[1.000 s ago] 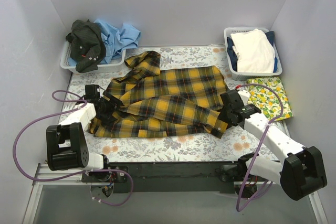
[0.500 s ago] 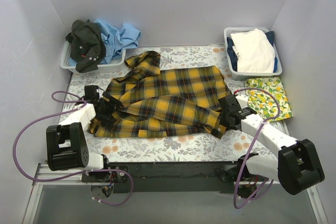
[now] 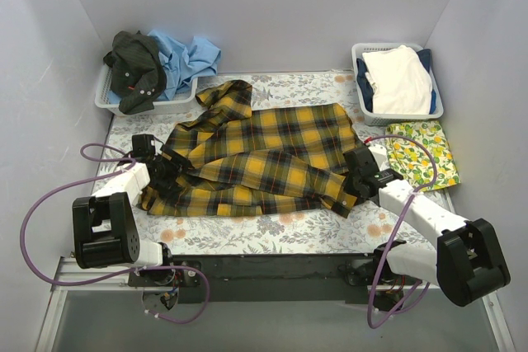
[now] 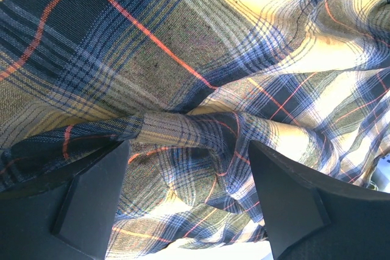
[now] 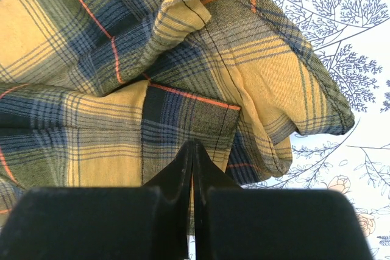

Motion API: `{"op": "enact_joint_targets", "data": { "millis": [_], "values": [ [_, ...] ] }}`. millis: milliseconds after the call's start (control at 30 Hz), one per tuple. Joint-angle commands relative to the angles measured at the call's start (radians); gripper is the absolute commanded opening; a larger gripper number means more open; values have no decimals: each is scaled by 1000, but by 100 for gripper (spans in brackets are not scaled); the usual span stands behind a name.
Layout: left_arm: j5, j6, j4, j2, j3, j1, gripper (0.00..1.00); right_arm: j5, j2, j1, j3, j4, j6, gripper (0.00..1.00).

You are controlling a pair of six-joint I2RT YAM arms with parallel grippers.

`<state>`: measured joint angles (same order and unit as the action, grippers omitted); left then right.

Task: Fold and stack the long sleeve shirts
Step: Fold the shirt

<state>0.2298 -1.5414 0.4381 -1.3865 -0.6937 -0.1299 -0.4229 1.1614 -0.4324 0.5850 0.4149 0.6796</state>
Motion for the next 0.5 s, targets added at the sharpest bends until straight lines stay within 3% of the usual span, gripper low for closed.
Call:
{"op": "enact_joint_targets", "data": {
  "millis": [0,167,467],
  "values": [
    [5,20,11,27,19,-13,79,-40,-38,0,7,22,14,1],
    [9,23,11,30,23,-14,79,-94,-13,0,16,88,31,21],
    [8,27,19,38,25,-19,79,-67,83,0,13,73,29,29]
  ]
}}
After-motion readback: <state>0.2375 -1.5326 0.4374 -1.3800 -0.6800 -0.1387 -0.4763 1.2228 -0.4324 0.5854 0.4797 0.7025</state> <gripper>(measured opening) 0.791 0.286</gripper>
